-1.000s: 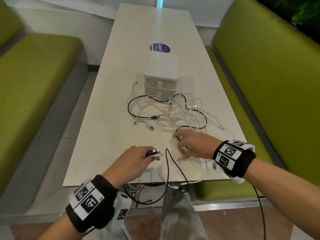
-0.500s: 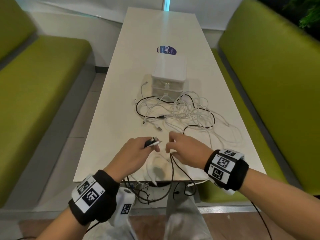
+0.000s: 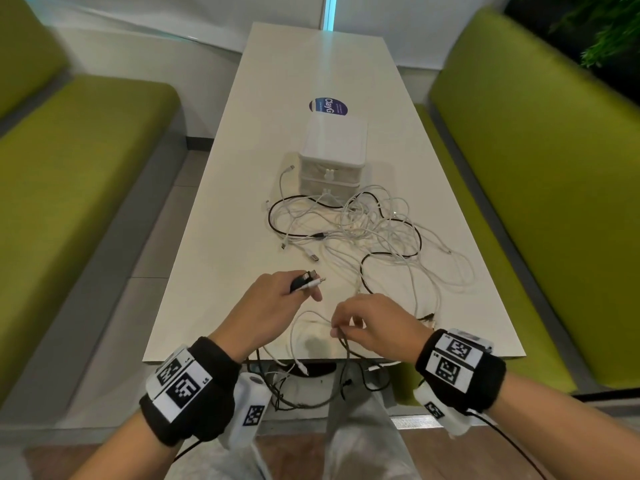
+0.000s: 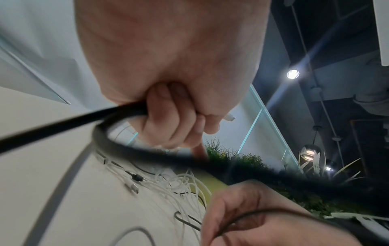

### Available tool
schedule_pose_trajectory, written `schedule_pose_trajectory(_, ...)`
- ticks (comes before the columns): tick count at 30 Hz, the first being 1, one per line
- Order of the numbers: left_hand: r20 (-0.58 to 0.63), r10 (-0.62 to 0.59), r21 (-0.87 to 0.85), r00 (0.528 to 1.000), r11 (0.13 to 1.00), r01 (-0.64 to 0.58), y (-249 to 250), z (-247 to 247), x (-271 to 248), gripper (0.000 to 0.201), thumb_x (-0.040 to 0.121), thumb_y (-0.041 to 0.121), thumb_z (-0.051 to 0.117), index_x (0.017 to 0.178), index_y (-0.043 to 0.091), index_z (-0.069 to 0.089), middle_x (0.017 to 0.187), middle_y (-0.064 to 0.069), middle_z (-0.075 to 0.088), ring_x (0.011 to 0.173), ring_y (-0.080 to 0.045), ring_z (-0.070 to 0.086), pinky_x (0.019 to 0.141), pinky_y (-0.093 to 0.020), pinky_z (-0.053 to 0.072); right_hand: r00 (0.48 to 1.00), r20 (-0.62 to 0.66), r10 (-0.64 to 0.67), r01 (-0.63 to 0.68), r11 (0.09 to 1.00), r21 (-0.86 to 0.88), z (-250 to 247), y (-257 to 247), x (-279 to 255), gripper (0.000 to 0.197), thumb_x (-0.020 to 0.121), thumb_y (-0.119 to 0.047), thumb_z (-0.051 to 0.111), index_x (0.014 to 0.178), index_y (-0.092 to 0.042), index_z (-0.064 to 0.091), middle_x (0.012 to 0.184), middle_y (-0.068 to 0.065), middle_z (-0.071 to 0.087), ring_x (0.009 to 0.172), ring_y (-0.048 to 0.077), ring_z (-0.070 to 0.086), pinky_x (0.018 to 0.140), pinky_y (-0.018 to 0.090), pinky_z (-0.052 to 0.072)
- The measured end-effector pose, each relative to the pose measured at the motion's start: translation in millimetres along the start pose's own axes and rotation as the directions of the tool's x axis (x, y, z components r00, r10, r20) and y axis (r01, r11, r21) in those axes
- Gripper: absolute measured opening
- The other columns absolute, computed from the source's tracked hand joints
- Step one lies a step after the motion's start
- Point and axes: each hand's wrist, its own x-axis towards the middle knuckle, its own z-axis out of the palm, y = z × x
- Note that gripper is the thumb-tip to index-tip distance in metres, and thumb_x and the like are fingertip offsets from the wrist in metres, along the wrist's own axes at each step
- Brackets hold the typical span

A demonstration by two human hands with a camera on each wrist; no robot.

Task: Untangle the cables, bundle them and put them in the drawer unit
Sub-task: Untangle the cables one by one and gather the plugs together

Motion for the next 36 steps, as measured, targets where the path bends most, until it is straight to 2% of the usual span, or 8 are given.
schedule_pose_trajectory(2, -0.004, 0.002, -0.008, 1.000, 1.000, -0.002, -1.3, -2.5, -0.1, 0.029, 0.099, 0.029, 0.049, 0.078, 0.027, 0.069, 0.064, 0.001, 0.054, 0.058, -0.022, 0.044, 0.056, -0.030, 0.031, 0.998, 0.060, -0.017, 0.013, 0.998, 0.063, -2.4, -8.4, -1.5, 0.009, 0.089, -0.024, 0.065, 0.092, -0.023, 0.073, 0.086, -0.011, 0.072, 0.077, 0.004, 0.058, 0.070, 0.018, 0.045)
schedule_pose_trajectory(6, -0.009, -0.012, -0.034, 1.000, 0.999, 0.012, -1.2, -5.9, -0.5, 0.031, 0.099, 0.032, 0.049, 0.078, 0.026, 0.070, 0.062, -0.005, 0.046, 0.058, -0.020, 0.039, 0.054, -0.030, 0.028, 0.922, 0.385, -0.043, 0.009, 0.996, 0.090, 1.4, -27.2, -3.0, 0.027, 0.090, -0.010, 0.060, 0.112, -0.019, 0.071, 0.103, -0.006, 0.074, 0.092, 0.004, 0.065, 0.083, 0.017, 0.050)
schedule_pose_trajectory(11, 0.001, -0.029, -0.018, 1.000, 0.999, 0.029, -1.1, -6.9, -4.9, 0.034, 0.100, 0.036, 0.048, 0.079, 0.024, 0.072, 0.062, -0.003, 0.043, 0.056, -0.019, 0.037, 0.053, -0.028, 0.026, 0.969, 0.242, 0.037, 0.007, 0.984, -0.178, 3.9, -17.6, 0.6, 0.031, 0.086, -0.010, 0.048, 0.105, -0.024, 0.068, 0.096, -0.002, 0.071, 0.087, 0.016, 0.064, 0.082, 0.034, 0.053)
schedule_pose_trajectory(15, 0.012, -0.038, -0.032, 0.999, 0.999, 0.038, -3.9, -7.8, -5.6, 0.035, 0.100, 0.035, 0.047, 0.079, 0.024, 0.072, 0.062, -0.003, 0.039, 0.056, -0.019, 0.035, 0.052, -0.027, 0.024, 0.924, 0.358, 0.138, 0.028, 0.906, -0.422, -9.3, -2.5, -11.8, 0.010, 0.086, -0.027, 0.057, 0.096, -0.024, 0.056, 0.098, 0.001, 0.063, 0.081, 0.019, 0.054, 0.067, 0.031, 0.042)
schedule_pose_trajectory(19, 0.011, -0.034, 0.022, 0.999, 0.999, 0.033, -10.3, -2.4, -1.3, 0.030, 0.099, 0.034, 0.050, 0.081, 0.025, 0.072, 0.072, -0.002, 0.064, 0.055, -0.023, 0.046, 0.054, -0.028, 0.030, 0.892, 0.405, 0.201, 0.105, 0.779, -0.618, -5.2, 12.1, -24.7, 0.036, 0.084, -0.035, 0.068, 0.105, -0.015, 0.047, 0.108, 0.003, 0.051, 0.088, 0.025, 0.053, 0.062, 0.034, 0.033)
schedule_pose_trajectory(23, 0.057, -0.034, 0.142, 0.998, 0.989, 0.026, -15.4, 5.4, 1.5, 0.021, 0.098, 0.029, 0.050, 0.091, 0.025, 0.069, 0.075, -0.001, 0.067, 0.053, -0.005, 0.050, 0.051, -0.023, 0.032, 0.920, 0.370, 0.126, 0.071, 0.876, -0.476, -6.0, 11.4, -22.2, 0.014, 0.094, -0.027, 0.053, 0.086, -0.019, 0.045, 0.101, 0.000, 0.047, 0.079, 0.017, 0.045, 0.063, 0.031, 0.033)
schedule_pose_trajectory(29, 0.042, -0.054, 0.060, 0.998, 0.997, 0.051, -13.7, 1.8, 1.6, 0.025, 0.099, 0.024, 0.048, 0.085, 0.028, 0.069, 0.067, -0.001, 0.056, 0.064, -0.025, 0.053, 0.058, -0.030, 0.031, 0.939, 0.331, 0.096, 0.039, 0.925, -0.378, -2.0, 9.2, -4.0, 0.011, 0.099, -0.024, 0.046, 0.107, -0.017, 0.048, 0.105, 0.004, 0.057, 0.088, 0.023, 0.054, 0.075, 0.034, 0.042)
schedule_pose_trajectory(36, 0.026, -0.036, 0.029, 0.999, 0.999, 0.035, -18.6, 1.1, 3.7, 0.026, 0.099, 0.025, 0.049, 0.082, 0.028, 0.069, 0.058, 0.006, 0.047, 0.055, -0.012, 0.043, 0.057, -0.030, 0.030, 0.983, 0.172, -0.060, 0.105, 0.958, -0.267, 12.0, 15.1, 6.2, 0.009, 0.095, -0.023, 0.053, 0.100, -0.018, 0.058, 0.103, -0.003, 0.052, 0.095, 0.014, 0.048, 0.077, 0.029, 0.043)
